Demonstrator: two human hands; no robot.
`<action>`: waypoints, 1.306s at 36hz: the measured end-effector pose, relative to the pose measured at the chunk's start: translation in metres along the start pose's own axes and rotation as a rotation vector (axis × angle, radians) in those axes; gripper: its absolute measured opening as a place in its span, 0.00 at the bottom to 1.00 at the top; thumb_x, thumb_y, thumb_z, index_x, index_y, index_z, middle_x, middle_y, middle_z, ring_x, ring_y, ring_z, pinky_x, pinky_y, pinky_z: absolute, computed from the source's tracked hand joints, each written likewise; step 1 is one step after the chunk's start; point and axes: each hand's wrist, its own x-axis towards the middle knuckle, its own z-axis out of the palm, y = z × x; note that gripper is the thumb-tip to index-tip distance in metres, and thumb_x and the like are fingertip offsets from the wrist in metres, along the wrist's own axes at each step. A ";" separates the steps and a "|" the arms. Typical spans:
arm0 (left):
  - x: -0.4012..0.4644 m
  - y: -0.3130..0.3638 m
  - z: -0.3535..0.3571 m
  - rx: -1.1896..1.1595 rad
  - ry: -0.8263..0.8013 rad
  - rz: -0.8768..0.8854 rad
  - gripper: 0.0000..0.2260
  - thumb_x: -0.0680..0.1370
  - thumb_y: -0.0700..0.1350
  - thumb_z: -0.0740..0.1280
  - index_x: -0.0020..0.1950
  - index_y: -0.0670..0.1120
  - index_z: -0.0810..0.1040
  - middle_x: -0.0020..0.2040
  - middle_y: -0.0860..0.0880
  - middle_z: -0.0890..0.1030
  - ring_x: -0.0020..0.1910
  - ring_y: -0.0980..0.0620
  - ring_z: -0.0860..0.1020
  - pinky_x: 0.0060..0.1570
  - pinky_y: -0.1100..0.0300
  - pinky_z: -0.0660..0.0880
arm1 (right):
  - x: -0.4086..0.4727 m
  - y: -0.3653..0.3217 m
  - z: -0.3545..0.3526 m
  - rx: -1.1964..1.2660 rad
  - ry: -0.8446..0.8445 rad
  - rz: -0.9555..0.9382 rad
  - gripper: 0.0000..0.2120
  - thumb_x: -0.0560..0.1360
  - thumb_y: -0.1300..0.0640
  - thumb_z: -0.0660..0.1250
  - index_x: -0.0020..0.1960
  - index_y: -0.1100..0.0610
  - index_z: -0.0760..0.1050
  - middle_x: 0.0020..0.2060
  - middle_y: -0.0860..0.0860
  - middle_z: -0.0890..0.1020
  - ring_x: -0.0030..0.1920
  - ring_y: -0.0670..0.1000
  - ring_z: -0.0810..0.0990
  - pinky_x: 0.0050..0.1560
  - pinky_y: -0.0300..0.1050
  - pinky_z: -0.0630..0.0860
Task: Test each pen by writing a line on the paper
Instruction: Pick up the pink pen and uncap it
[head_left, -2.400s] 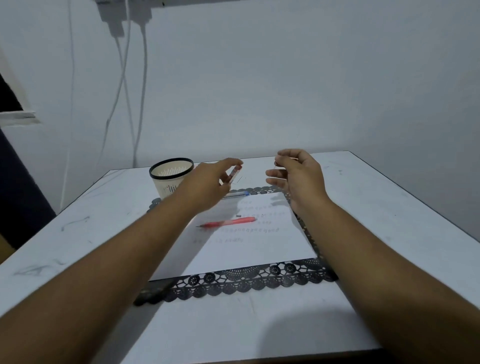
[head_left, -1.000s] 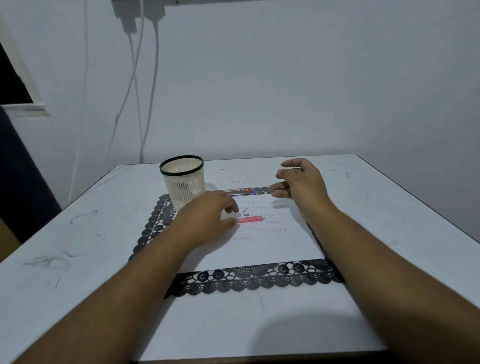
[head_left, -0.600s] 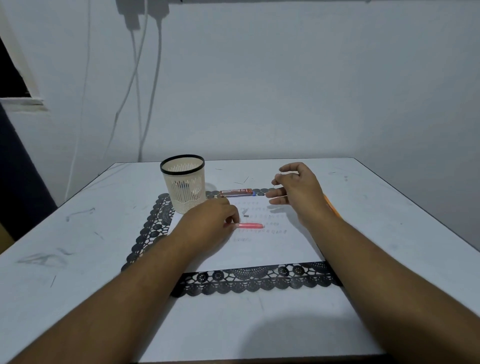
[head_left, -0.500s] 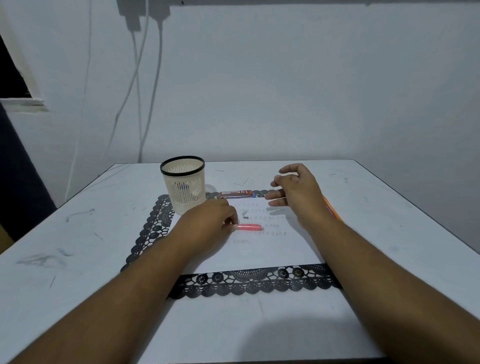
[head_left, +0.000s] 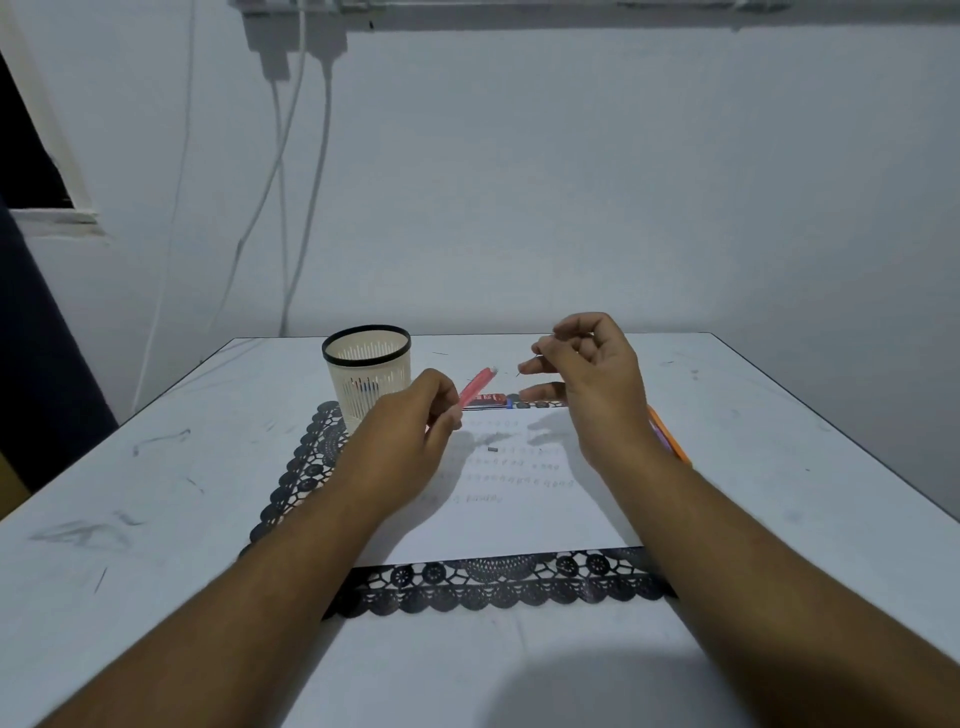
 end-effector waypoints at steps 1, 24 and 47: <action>0.000 0.001 0.000 -0.020 0.004 -0.007 0.02 0.84 0.48 0.65 0.55 0.51 0.74 0.45 0.58 0.83 0.43 0.63 0.80 0.39 0.67 0.73 | -0.001 -0.001 0.001 0.003 -0.001 -0.009 0.06 0.80 0.66 0.70 0.52 0.58 0.75 0.45 0.59 0.80 0.45 0.59 0.87 0.36 0.52 0.84; -0.003 0.005 0.005 -0.134 0.014 -0.032 0.04 0.82 0.46 0.69 0.53 0.55 0.75 0.43 0.58 0.82 0.38 0.64 0.80 0.38 0.65 0.74 | -0.015 -0.006 0.012 -0.011 -0.075 -0.166 0.05 0.81 0.65 0.69 0.53 0.58 0.74 0.44 0.54 0.80 0.47 0.59 0.88 0.37 0.52 0.85; -0.002 0.003 0.006 -0.132 0.019 -0.019 0.04 0.82 0.46 0.69 0.53 0.55 0.76 0.42 0.58 0.82 0.39 0.63 0.79 0.40 0.56 0.79 | -0.017 -0.004 0.013 -0.043 -0.064 -0.161 0.05 0.82 0.65 0.69 0.54 0.57 0.74 0.44 0.56 0.81 0.47 0.58 0.88 0.39 0.54 0.86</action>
